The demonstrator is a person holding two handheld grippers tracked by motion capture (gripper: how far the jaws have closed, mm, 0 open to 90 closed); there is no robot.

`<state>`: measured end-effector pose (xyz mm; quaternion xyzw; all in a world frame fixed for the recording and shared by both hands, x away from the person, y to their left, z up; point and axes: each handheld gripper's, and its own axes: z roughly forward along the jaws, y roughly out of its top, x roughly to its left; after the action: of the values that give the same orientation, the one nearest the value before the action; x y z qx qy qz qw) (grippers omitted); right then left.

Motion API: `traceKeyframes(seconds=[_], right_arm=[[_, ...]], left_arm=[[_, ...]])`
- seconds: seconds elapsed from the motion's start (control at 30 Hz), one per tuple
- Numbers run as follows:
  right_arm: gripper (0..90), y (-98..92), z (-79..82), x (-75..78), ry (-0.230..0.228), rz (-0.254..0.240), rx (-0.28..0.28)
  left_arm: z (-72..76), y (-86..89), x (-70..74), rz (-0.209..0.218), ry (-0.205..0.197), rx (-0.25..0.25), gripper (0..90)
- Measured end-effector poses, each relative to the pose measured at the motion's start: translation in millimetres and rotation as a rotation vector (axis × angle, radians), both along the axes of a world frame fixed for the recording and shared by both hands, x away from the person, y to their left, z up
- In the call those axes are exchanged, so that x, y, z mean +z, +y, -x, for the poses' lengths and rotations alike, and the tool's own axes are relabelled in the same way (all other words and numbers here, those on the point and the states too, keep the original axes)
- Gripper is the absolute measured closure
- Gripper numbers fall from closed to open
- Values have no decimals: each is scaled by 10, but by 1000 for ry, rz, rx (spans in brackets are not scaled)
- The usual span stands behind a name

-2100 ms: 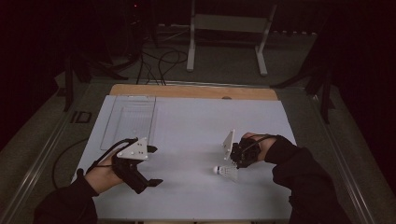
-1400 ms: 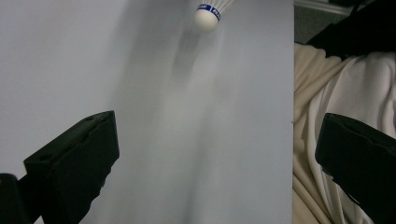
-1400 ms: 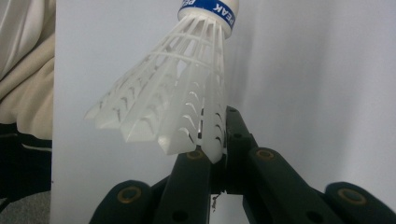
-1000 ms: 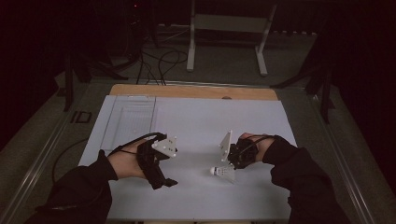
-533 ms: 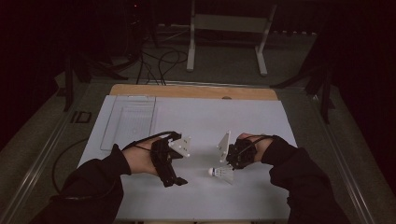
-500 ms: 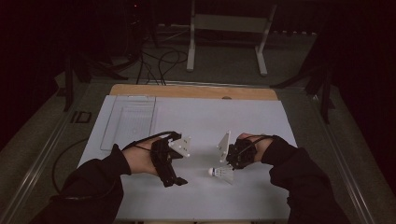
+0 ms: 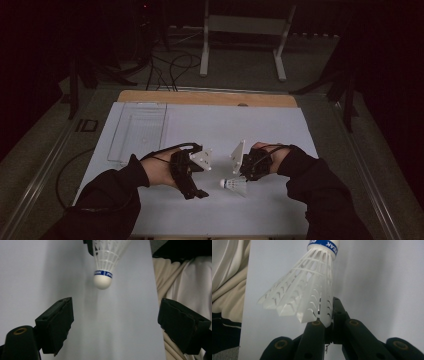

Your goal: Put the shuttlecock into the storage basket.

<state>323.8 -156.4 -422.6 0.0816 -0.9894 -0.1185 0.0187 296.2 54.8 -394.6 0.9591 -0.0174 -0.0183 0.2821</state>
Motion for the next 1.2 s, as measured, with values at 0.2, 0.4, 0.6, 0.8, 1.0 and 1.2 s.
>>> traceKeyframes(seconds=[0.2,0.4,0.6,0.8,1.0,1.2], right_arm=[[900,73,11,33,-1,-17,24],[900,107,25,68,4,-33,30],[899,107,7,79,11,-70,26],[900,97,15,77,25,-83,36],[899,121,17,89,27,-91,34],[899,139,18,98,19,-93,39]], left_arm=[[7,-44,-41,-10,-20,-12,163],[6,-83,-88,-18,-6,-22,201],[10,-128,-127,-22,-27,-22,249],[1,-157,-165,-15,-34,-19,319],[10,-197,-182,-17,-46,-39,405],[11,-218,-188,-11,-55,-52,479]])
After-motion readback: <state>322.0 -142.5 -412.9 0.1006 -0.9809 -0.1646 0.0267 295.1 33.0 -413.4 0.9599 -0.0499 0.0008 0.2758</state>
